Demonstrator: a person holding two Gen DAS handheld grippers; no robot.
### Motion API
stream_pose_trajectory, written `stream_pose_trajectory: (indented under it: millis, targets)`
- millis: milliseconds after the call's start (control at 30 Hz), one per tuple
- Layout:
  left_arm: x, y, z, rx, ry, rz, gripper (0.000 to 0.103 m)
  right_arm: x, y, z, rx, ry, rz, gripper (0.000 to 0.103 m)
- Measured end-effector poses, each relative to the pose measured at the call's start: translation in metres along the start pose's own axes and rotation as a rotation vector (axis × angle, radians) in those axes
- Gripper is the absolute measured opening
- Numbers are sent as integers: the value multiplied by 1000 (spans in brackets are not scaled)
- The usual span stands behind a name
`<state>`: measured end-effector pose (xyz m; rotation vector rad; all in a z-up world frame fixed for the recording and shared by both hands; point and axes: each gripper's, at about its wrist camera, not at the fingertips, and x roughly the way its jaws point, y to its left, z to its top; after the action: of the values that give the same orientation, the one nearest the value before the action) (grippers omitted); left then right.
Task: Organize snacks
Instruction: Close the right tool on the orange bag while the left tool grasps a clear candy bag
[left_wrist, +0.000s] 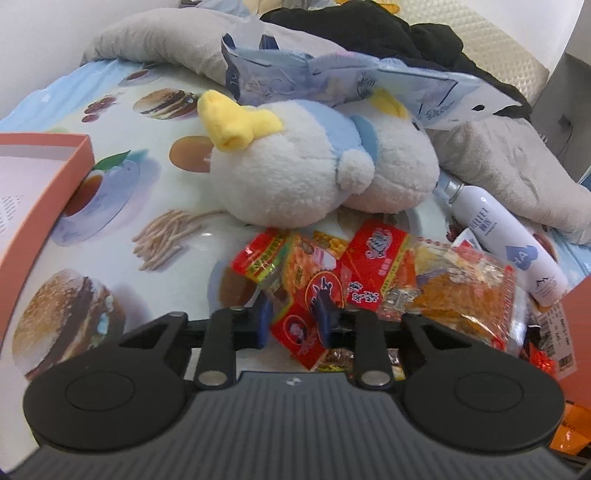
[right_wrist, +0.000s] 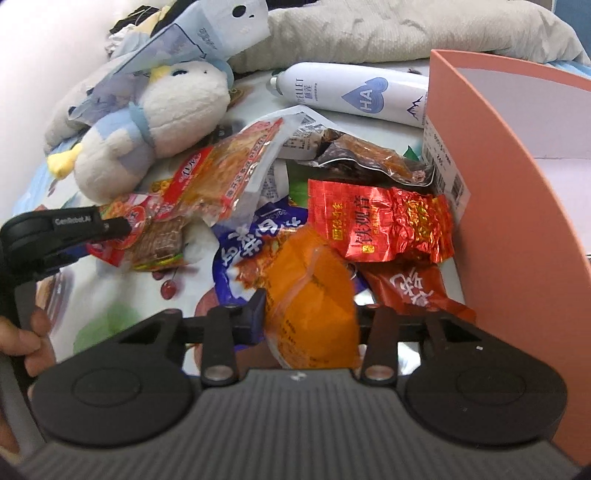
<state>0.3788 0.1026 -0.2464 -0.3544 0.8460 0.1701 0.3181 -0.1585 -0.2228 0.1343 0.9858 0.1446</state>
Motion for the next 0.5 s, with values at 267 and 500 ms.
stream_pose_trajectory:
  millis: [267, 500]
  targets:
    - [-40, 1, -18, 14, -10, -16, 11, -31, 1, -12, -28, -30, 6, 40]
    - [-75, 0, -44, 26, -1, -37, 7, -56, 1, -32, -48, -30, 20, 40]
